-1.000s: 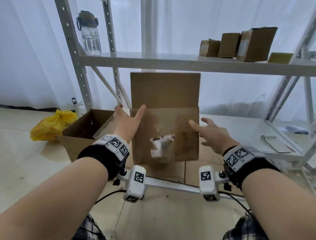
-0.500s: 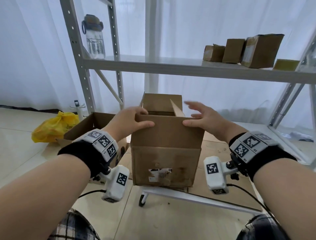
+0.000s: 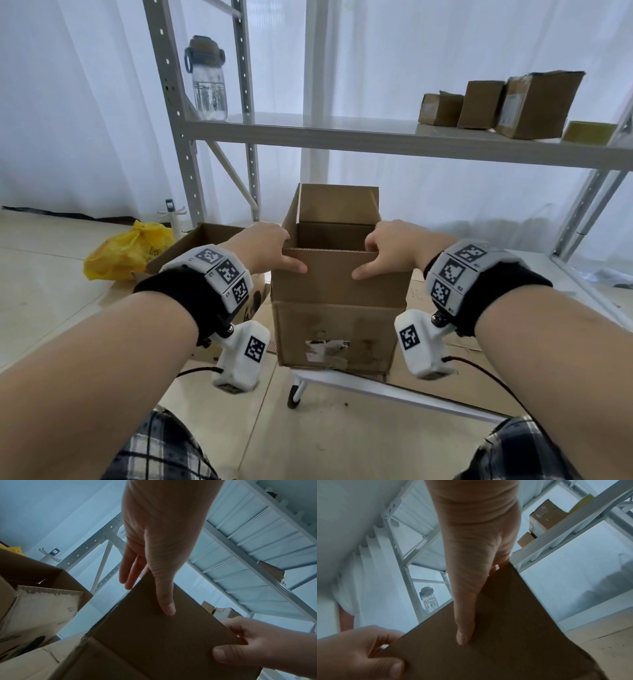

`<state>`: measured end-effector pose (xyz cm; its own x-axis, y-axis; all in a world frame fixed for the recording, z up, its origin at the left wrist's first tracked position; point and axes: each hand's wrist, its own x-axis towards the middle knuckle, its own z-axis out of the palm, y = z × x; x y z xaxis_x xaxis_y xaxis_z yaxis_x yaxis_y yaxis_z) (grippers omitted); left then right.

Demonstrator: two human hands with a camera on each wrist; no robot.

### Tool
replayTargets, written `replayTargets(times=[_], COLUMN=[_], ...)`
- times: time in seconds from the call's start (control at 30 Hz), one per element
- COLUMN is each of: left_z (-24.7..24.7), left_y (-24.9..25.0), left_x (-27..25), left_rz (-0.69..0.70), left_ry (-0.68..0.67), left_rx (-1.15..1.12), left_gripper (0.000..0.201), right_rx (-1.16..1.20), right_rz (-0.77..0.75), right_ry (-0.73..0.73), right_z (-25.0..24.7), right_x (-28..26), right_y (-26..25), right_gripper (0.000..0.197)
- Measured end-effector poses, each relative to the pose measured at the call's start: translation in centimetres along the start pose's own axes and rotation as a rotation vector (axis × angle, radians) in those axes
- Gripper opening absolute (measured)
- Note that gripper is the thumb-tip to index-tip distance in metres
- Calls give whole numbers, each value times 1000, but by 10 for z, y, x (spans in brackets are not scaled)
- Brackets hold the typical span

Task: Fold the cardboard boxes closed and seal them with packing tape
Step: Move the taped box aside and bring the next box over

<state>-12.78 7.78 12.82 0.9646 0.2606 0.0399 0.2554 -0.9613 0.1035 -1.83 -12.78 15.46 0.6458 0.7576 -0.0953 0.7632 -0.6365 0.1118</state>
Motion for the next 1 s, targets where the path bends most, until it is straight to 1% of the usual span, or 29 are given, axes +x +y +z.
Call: replayTargets(times=[0.13,0.23,0.27,0.3,0.33,0.37,0.4,0.43,0.5,0.67,0.73,0.83,1.0], left_z=[-3,-9,-11,-13,-15,-15,-16,-16,-16,-13,-12,-16,-20], left_y=[3,15,19,21,22,22,21,18,12,-13,-23,-37,-58], left_x=[2,7,8,10,12,14,18,22,31,66,84,112,168], left_rz=[3,6,6,2,0,1,7,12,8,-57,-88,-124,-163], left_ry=[-9,-49,-72,-94,-104,-99,-77,-51,-25,6,12,45,91], left_rx=[-15,59,88,112,126,137,148,159,174,134,111,64,43], left_gripper=[59,52,50,48,45,43,41,39,36,30,30,31,30], right_rx=[138,203,267,381,519,617,659,661,620,446,455,470,457], right_rz=[120,211,228,239,242,237,228,223,216,212,214,215,244], right_ry=[63,25,13,6,7,12,25,40,64,170,203,273,348], right_z=[5,15,19,23,26,28,29,30,29,24,23,18,10], right_x=[-16,-20,-19,-17,-15,-14,-12,-8,2,51,71,104,165], right_y=[22,36,40,44,46,45,44,43,38,34,34,35,43], right_gripper=[62,65,66,62,55,45,37,31,26,26,23,14,18])
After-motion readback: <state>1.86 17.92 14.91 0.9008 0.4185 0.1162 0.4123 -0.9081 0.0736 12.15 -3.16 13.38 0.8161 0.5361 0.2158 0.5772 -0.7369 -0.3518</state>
